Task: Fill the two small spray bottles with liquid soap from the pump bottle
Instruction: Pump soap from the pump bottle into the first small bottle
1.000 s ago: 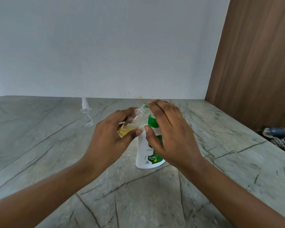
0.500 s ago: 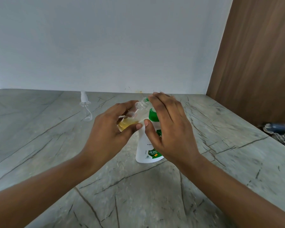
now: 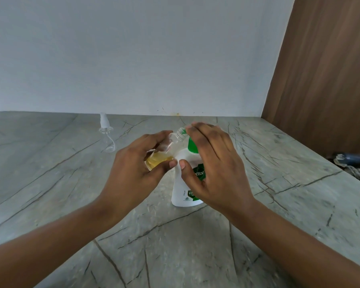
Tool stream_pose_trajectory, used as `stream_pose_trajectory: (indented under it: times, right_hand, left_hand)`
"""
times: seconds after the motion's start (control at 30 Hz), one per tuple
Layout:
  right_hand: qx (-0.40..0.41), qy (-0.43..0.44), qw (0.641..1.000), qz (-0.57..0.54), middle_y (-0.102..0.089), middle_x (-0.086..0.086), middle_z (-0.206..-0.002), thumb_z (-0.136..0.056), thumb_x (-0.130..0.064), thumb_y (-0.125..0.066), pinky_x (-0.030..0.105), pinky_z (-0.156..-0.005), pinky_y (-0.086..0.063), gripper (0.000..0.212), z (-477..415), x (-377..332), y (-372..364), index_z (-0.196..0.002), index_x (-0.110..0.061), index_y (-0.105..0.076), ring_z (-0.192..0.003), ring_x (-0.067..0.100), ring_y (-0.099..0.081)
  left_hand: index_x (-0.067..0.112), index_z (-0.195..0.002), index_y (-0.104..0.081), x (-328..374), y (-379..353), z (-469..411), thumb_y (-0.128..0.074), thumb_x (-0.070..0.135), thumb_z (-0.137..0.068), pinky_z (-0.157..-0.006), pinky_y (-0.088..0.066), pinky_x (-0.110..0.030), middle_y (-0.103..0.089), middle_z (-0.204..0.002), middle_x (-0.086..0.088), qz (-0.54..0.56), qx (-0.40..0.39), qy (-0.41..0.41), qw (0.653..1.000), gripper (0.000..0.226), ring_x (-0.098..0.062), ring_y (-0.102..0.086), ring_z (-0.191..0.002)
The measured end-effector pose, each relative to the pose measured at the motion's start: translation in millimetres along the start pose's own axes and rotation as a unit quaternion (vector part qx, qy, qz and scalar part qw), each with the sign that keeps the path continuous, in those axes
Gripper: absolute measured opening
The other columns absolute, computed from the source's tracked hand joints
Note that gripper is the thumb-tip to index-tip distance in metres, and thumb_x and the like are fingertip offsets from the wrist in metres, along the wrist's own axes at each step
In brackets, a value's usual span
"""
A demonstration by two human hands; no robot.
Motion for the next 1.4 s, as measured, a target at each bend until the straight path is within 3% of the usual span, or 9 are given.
stream_pose_trajectory:
  times: [0.2,0.4,0.6,0.77,0.9,1.0,1.1,1.23,1.4]
  right_hand:
    - [-0.006,0.005,1.0,0.013,-0.058,0.014,-0.12,-0.086,-0.032,-0.052,0.024,-0.099,-0.032,0.049,-6,-2,5,-0.122,0.002,-0.056,-0.115,0.021,-0.044]
    - [0.008,0.011,0.999,0.032,-0.062,0.012,-0.115,-0.087,-0.034,-0.048,0.025,-0.096,-0.034,0.046,-16,-2,15,-0.117,0.0,-0.06,-0.11,0.018,-0.045]
    - [-0.003,0.036,0.997,0.069,-0.063,0.011,-0.113,-0.086,-0.035,-0.046,0.027,-0.088,-0.047,0.047,-18,-3,16,-0.115,-0.002,-0.061,-0.106,0.023,-0.056]
    - [-0.009,0.076,0.992,0.102,-0.064,0.014,-0.111,-0.086,-0.036,-0.047,0.026,-0.085,-0.049,0.048,-19,0,15,-0.113,0.0,-0.063,-0.105,0.024,-0.058]
    - [-0.003,0.098,0.988,0.117,-0.064,0.015,-0.112,-0.088,-0.035,-0.046,0.027,-0.089,-0.045,0.048,-19,2,11,-0.114,0.001,-0.063,-0.107,0.023,-0.051]
    - [0.004,0.091,0.991,0.1,-0.063,0.018,-0.114,-0.09,-0.035,-0.045,0.028,-0.094,-0.041,0.05,-18,1,10,-0.117,0.004,-0.06,-0.111,0.024,-0.047]
    - [0.017,0.084,0.994,0.073,-0.062,0.02,-0.114,-0.088,-0.033,-0.05,0.03,-0.099,-0.035,0.049,-16,0,8,-0.117,0.006,-0.059,-0.112,0.025,-0.045]
    - [0.025,0.072,0.996,0.045,-0.062,0.019,-0.112,-0.089,-0.03,-0.049,0.031,-0.096,-0.041,0.046,-12,0,4,-0.115,0.006,-0.06,-0.112,0.025,-0.048]
    - [0.034,0.067,0.997,0.032,-0.063,0.019,-0.111,-0.09,-0.027,-0.047,0.03,-0.097,-0.039,0.042,-7,1,1,-0.114,0.005,-0.06,-0.111,0.025,-0.048]
  left_hand:
    - [0.022,-0.123,-0.057,7,0,-2,-0.075,0.025,-0.074,-0.082,-0.045,-0.006,-0.059,-0.099,0.022,0.004,-0.004,0.01,1.0,0.052,-0.002,-0.062,-0.093]
    - [0.019,-0.124,-0.057,12,2,-7,-0.073,0.025,-0.075,-0.085,-0.05,-0.02,-0.064,-0.106,0.009,0.001,0.005,0.015,1.0,0.052,-0.01,-0.063,-0.098]
    - [0.02,-0.123,-0.058,13,3,-6,-0.073,0.026,-0.075,-0.085,-0.049,-0.02,-0.065,-0.107,0.007,-0.003,0.002,0.02,1.0,0.051,-0.01,-0.062,-0.098]
    - [0.02,-0.123,-0.057,12,3,-6,-0.071,0.031,-0.073,-0.086,-0.048,-0.023,-0.064,-0.108,0.006,-0.006,0.0,0.021,1.0,0.053,-0.011,-0.063,-0.098]
    - [0.021,-0.123,-0.057,11,4,-6,-0.067,0.036,-0.071,-0.082,-0.045,-0.014,-0.062,-0.104,0.013,-0.009,-0.001,0.011,1.0,0.055,-0.008,-0.062,-0.097]
    - [0.023,-0.121,-0.057,12,4,-7,-0.067,0.036,-0.071,-0.082,-0.047,-0.016,-0.062,-0.103,0.016,-0.006,0.002,-0.002,1.0,0.053,-0.007,-0.063,-0.096]
    - [0.033,-0.118,-0.053,11,5,-7,-0.069,0.042,-0.072,-0.081,-0.046,-0.007,-0.061,-0.101,0.023,0.006,0.006,-0.02,1.0,0.05,0.002,-0.061,-0.094]
    - [0.036,-0.116,-0.05,8,3,-4,-0.068,0.045,-0.073,-0.076,-0.038,0.003,-0.056,-0.098,0.03,-0.005,0.003,-0.021,1.0,0.047,0.017,-0.054,-0.094]
    - [0.033,-0.119,-0.055,1,0,-2,-0.071,0.047,-0.073,-0.077,-0.038,0.003,-0.056,-0.102,0.03,-0.03,-0.003,-0.027,0.999,0.051,0.011,-0.054,-0.098]
Point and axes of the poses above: each hand's wrist, its own z-axis away from the middle knuckle, its own y-axis out of the back of the hand, x = y × z, the point moved 3 cm from there along -z, towards the middle knuckle
